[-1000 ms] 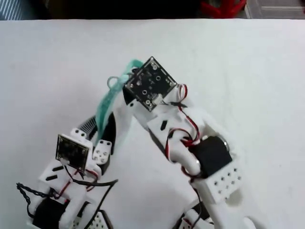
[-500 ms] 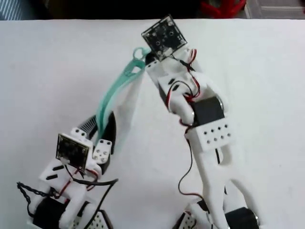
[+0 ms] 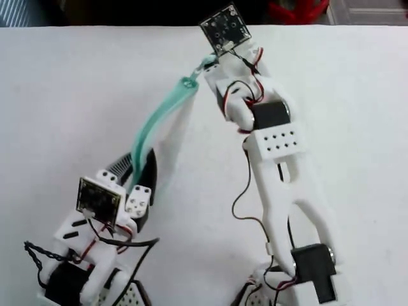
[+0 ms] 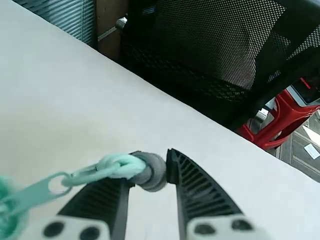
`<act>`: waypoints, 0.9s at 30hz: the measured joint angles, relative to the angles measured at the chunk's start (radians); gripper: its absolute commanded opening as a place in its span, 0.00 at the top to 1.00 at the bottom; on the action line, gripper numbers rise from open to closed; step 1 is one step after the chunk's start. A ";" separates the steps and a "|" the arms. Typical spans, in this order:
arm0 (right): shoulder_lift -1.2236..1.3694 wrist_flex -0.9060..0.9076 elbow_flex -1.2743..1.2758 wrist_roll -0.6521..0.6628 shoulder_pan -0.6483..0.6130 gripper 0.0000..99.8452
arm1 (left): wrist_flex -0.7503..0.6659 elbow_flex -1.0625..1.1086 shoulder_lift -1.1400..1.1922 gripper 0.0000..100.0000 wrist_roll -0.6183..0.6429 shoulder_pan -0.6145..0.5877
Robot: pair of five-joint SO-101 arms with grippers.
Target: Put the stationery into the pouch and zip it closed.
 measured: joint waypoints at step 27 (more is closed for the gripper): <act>-0.040 0.115 -0.048 -0.110 0.034 0.64 | 0.000 0.002 0.000 0.98 0.000 0.000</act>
